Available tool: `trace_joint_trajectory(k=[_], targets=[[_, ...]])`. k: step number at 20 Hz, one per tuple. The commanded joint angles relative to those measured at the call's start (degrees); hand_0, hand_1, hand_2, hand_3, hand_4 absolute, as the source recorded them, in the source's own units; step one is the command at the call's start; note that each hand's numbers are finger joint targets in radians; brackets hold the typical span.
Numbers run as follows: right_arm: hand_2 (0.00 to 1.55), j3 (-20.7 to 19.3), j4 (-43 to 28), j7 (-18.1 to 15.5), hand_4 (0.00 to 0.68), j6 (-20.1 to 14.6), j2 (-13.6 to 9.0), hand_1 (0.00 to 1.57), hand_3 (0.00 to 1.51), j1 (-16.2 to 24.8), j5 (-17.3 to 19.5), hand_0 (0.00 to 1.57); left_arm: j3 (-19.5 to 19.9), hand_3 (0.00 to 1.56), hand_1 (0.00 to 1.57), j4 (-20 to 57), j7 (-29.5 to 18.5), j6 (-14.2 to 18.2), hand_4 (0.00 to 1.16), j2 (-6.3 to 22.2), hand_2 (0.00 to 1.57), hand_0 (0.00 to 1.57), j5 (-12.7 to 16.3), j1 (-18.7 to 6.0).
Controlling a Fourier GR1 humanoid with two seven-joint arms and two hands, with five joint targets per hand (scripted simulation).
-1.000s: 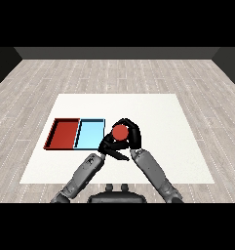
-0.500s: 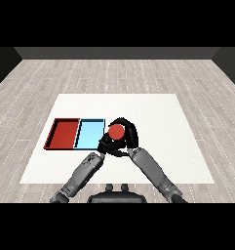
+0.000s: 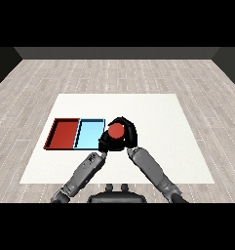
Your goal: Pick the red can and put it in the red box
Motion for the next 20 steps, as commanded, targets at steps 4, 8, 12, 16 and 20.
trace_joint_trajectory(k=[4,8,12,16,20], targets=[[1.47,0.3,-1.59,0.56,0.631,0.24,0.49,1.57,1.4,1.03,-0.16,1.57,0.08,1.5,1.57,1.85,0.26,0.04,1.13,-0.71,1.57,1.57,0.12,0.08],[1.46,0.86,-1.06,-4.09,0.63,2.71,0.49,1.57,1.39,5.11,0.27,1.57,0.65,1.49,1.57,3.15,-1.05,0.88,1.13,-0.73,1.57,1.57,1.04,-1.09],[0.0,3.52,-3.67,6.63,0.0,1.22,-1.85,0.0,0.0,4.01,5.71,0.0,-0.08,1.5,1.57,0.4,0.25,3.12,1.13,-0.74,1.57,1.57,-0.9,-0.35],[0.0,0.33,-0.55,6.28,0.0,4.42,0.47,0.0,0.0,2.68,7.4,0.0,-0.16,1.5,1.57,0.53,0.22,3.27,1.13,-0.74,1.57,1.57,-0.77,-0.52],[0.0,3.79,1.58,-0.69,0.0,0.5,0.49,0.0,0.0,7.03,7.23,0.0,-3.26,1.5,1.57,0.03,-2.01,4.65,1.13,-0.74,1.57,1.57,-0.02,2.35]])
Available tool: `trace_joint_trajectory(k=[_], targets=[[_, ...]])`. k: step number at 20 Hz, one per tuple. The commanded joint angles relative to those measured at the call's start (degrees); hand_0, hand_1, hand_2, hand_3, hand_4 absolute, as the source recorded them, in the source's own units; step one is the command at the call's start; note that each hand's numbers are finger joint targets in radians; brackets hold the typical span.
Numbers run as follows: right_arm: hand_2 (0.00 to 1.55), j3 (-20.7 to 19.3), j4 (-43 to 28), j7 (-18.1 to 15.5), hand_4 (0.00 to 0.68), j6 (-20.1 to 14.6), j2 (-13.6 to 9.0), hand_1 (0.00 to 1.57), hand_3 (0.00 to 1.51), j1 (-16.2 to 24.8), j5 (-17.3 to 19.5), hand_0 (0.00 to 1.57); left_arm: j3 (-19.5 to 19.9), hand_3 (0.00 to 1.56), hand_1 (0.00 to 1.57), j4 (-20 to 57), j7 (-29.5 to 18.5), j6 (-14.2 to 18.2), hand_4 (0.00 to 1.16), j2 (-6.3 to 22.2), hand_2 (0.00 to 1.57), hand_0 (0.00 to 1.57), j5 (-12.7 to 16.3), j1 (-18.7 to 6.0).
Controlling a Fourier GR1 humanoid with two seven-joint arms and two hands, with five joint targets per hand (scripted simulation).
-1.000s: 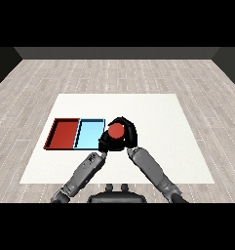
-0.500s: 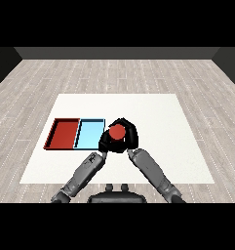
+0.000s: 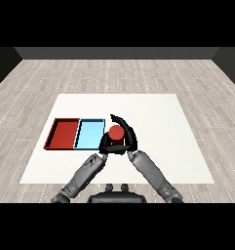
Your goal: Pick the red can and put it in the red box
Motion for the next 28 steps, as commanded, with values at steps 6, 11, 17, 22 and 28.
trace_joint_trajectory(k=[6,11,17,22,28], targets=[[0.0,-4.8,-1.79,0.64,0.0,-0.84,0.3,0.0,0.0,0.03,0.16,0.0,1.21,1.5,1.57,-4.92,4.33,-0.15,1.14,-0.43,1.57,1.57,-4.23,1.45],[0.0,-5.55,0.39,1.2,0.0,0.52,0.31,0.0,0.0,-1.36,2.55,0.0,-2.31,1.49,1.57,-8.31,1.93,1.18,1.14,-0.23,1.57,1.57,-5.6,6.17],[0.0,-14.56,-7.84,-0.74,0.0,7.0,-3.41,0.0,0.0,3.08,-4.97,0.0,4.9,1.48,1.57,2.51,-2.05,-3.27,1.14,-0.27,1.57,1.57,-2.35,-1.11],[0.0,-14.36,-17.81,-0.55,0.0,8.33,-5.94,0.0,0.0,11.82,-4.08,0.0,7.15,1.47,1.57,-3.5,2.63,-4.46,1.14,4.31,1.57,1.57,-3.56,0.32],[0.0,-18.89,-20.62,-3.98,0.0,10.81,-8.24,0.0,0.0,19.83,-6.03,0.0,13.16,1.46,1.57,-3.58,6.28,-4.21,1.14,7.12,1.57,1.57,-5.34,-3.16]])
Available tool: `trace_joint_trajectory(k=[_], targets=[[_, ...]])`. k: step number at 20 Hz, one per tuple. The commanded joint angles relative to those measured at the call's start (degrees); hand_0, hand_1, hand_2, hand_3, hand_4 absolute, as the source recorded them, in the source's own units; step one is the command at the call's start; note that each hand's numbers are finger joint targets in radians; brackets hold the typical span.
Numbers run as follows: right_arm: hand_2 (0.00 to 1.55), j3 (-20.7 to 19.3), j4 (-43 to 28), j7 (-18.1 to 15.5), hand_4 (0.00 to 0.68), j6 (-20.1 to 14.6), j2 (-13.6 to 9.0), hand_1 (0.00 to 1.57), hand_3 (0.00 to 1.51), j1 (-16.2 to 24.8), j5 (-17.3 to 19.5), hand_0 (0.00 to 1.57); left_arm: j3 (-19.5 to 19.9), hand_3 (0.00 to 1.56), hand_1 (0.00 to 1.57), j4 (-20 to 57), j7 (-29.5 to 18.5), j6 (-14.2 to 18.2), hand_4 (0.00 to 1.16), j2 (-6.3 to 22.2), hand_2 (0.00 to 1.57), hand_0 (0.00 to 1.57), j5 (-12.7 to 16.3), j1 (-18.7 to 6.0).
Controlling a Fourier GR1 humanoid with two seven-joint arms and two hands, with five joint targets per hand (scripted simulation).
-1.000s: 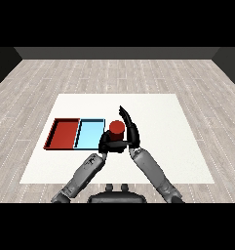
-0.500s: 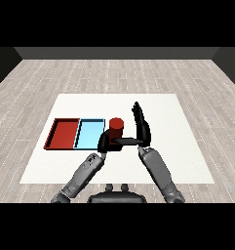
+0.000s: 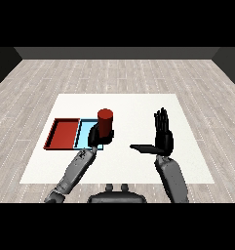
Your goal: Pick the red can and put it in the red box
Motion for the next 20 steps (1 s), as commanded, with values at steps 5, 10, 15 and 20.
trace_joint_trajectory(k=[5,10,15,20], targets=[[0.0,-7.34,-3.19,-6.8,0.0,4.5,-3.98,0.0,0.0,15.88,-4.75,0.0,7.85,1.46,1.57,1.72,3.76,-0.7,1.12,8.73,1.57,1.57,-1.95,-1.23],[0.0,-8.32,-0.15,-7.99,0.0,5.68,-3.91,0.0,0.0,15.0,-4.86,0.0,14.76,1.48,1.57,7.52,6.7,-4.91,1.13,20.25,1.57,1.57,-1.71,-0.39],[0.0,-10.93,-0.59,-6.27,0.0,6.89,-4.9,0.0,0.0,15.62,-7.11,0.0,18.98,1.48,1.57,20.76,7.9,-5.54,1.14,24.13,1.56,1.57,-3.32,-4.25],[0.0,-12.13,4.18,-6.73,0.0,9.39,-5.26,0.0,0.0,10.49,-8.75,0.0,21.3,1.49,1.57,33.46,3.92,-5.13,1.08,27.2,1.56,1.57,-6.78,-5.45]])
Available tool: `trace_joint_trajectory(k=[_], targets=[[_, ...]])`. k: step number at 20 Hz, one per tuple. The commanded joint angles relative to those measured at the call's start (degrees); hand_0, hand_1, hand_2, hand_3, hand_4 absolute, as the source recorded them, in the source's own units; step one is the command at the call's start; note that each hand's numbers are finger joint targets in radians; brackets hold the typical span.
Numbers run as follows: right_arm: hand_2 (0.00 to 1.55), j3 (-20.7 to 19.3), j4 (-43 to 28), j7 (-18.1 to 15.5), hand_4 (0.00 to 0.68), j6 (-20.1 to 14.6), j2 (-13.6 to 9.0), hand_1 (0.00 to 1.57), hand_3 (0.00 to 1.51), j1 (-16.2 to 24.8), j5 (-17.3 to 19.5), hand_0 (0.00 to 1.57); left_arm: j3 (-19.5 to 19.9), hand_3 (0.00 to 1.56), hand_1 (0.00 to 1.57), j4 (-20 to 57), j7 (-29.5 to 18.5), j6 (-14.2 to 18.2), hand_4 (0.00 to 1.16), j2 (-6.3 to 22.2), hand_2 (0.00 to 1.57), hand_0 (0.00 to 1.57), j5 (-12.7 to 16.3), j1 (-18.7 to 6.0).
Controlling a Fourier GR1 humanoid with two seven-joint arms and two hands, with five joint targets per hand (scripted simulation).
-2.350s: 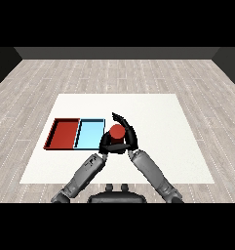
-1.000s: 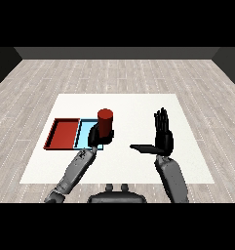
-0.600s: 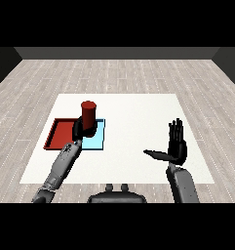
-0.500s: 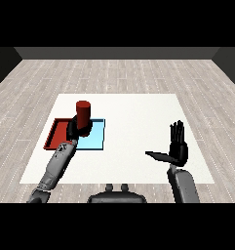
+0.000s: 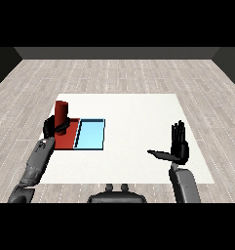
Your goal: Pick the red can and put it in the red box
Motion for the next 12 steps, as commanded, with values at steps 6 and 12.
trace_joint_trajectory(k=[6,12], targets=[[0.0,1.77,4.58,-0.89,0.0,0.25,0.64,0.0,0.0,-4.74,3.58,0.0,3.39,1.4,1.57,30.09,-4.69,-3.14,1.03,1.74,1.49,1.57,-4.66,-10.22],[0.0,0.8,12.42,-2.79,0.0,-1.24,0.79,0.0,0.0,-7.76,7.1,0.0,2.78,0.93,0.83,41.64,-5.89,-1.45,0.82,-2.85,0.86,0.83,-7.66,-14.59]])
